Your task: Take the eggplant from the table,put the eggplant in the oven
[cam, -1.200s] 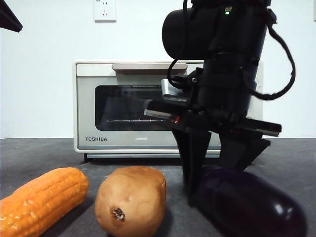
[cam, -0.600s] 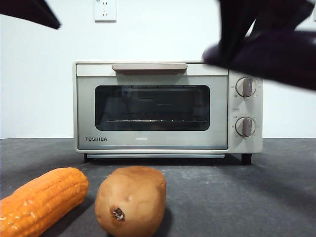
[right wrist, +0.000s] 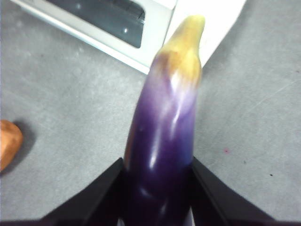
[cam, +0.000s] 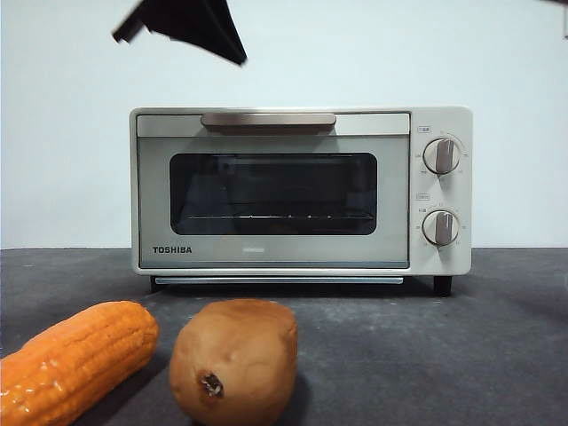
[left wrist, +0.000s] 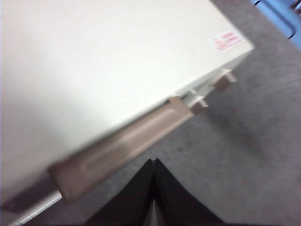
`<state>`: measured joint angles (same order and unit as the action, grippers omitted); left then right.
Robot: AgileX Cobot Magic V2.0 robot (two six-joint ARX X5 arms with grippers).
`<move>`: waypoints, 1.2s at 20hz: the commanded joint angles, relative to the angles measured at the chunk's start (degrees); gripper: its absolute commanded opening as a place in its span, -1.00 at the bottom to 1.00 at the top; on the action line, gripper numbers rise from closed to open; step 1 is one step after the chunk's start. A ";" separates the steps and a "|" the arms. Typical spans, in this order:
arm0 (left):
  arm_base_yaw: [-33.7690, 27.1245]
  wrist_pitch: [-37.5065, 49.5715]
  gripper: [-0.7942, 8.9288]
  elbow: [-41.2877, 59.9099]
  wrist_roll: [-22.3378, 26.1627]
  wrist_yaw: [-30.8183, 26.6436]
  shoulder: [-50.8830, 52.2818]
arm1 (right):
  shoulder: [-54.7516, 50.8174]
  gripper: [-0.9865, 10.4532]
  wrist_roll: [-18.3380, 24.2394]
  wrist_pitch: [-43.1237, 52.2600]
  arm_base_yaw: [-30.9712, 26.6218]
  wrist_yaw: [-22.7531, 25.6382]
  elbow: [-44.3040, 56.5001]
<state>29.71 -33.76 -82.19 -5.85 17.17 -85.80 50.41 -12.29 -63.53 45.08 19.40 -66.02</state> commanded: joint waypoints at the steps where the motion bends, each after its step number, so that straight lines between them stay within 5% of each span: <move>1: 1.16 0.07 -0.83 -3.34 3.89 -3.21 -4.46 | -2.29 -0.72 -1.05 -0.55 0.66 0.42 -0.83; 9: 1.92 -0.15 -0.83 -4.09 6.97 -8.07 -9.70 | -10.86 -0.72 -2.29 -1.25 0.66 0.59 -0.81; 24: 11.72 -28.15 -0.83 -4.44 8.66 -7.96 -6.29 | -11.91 -0.72 -2.12 1.14 0.66 -2.64 -0.74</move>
<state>41.17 -62.06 -85.76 2.04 9.15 -92.62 38.22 -13.78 -63.44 45.12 16.47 -66.00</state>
